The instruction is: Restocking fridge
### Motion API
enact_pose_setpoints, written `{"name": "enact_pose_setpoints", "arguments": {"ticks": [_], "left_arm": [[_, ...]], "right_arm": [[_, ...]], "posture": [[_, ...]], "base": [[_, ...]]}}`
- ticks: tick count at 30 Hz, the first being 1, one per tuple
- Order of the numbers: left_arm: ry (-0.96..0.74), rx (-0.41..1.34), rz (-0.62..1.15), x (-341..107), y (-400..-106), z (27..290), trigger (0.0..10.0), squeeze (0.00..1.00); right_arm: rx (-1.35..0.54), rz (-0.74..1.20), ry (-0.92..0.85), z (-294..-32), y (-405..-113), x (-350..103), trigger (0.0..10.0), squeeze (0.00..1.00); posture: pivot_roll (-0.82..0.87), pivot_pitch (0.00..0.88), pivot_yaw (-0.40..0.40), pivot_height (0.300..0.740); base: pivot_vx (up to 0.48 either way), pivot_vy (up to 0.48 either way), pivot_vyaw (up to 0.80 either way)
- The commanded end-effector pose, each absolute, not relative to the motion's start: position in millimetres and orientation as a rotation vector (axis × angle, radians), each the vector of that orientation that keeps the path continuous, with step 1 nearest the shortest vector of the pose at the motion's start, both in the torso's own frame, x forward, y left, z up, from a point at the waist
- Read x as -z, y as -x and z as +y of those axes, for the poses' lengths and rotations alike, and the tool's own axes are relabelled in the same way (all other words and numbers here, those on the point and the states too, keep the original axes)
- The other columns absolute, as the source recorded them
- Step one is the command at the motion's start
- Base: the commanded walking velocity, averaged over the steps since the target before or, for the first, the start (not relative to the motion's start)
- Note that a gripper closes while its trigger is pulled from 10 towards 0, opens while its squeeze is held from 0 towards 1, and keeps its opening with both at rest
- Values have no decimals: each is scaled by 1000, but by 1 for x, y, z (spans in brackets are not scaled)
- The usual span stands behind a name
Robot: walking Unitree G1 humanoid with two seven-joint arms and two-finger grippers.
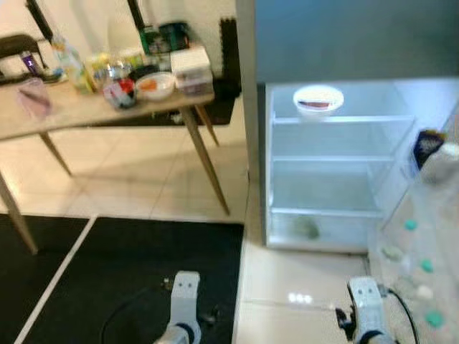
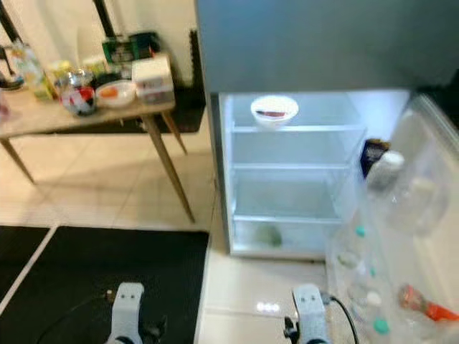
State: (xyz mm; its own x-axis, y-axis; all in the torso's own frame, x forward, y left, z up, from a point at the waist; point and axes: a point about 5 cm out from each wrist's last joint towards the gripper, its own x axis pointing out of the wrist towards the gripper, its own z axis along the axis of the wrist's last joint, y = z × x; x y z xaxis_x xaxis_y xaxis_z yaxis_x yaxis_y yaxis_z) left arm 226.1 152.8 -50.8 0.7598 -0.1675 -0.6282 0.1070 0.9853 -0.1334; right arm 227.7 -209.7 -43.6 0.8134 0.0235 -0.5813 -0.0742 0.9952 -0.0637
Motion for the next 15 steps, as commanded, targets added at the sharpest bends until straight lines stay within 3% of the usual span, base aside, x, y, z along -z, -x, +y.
{"name": "enact_pose_setpoints", "arguments": {"ticks": [1, 15], "left_arm": [[89, 146, 703, 52, -225, 154, 10000, 0], [91, 160, 703, 51, -227, 155, 10000, 0]], "right_arm": [[-55, 637, 71, -206, -225, 47, 10000, 0], [-51, 647, 61, -206, -224, 48, 10000, 0]], "posture": [[-50, 105, 55, 734], [-45, 105, 63, 734]], "base": [[0, 0, 0], [0, 0, 0]]}}
